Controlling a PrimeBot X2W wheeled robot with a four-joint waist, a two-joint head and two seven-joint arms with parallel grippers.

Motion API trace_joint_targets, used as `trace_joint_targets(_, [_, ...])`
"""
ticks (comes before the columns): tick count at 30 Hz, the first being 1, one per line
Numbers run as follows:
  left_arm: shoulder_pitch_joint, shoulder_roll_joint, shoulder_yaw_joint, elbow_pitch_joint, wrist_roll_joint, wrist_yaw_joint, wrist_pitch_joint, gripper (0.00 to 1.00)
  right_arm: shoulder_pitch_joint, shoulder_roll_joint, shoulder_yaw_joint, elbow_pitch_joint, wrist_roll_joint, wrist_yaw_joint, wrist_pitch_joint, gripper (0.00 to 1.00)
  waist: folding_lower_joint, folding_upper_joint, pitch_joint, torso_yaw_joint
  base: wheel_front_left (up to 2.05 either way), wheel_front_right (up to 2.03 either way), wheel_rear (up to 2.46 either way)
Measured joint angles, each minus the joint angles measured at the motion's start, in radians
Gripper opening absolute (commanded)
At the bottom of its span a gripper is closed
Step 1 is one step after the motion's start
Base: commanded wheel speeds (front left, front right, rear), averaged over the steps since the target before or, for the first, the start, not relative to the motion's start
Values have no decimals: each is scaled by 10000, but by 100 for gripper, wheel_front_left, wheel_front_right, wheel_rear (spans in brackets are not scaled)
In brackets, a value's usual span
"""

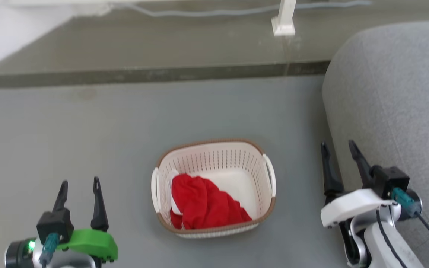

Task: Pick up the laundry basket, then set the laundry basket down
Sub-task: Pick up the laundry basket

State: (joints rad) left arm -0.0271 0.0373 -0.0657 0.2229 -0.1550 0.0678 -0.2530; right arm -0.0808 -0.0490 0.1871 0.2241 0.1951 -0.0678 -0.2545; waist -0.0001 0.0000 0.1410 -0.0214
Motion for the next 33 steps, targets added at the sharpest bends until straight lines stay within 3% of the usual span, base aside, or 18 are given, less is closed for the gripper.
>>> trace_joint_targets(11, [880,6,13,-525,-92,44,0,100,551,35,132,-140,104,-40,0,100,0,0,-1102,26,0,0,0])
trace_joint_targets(33, [1313,19,-125,-1283,-178,132,2,100,694,38,155,-571,102,-136,0,100,0,0,-824,-58,0,0,0])
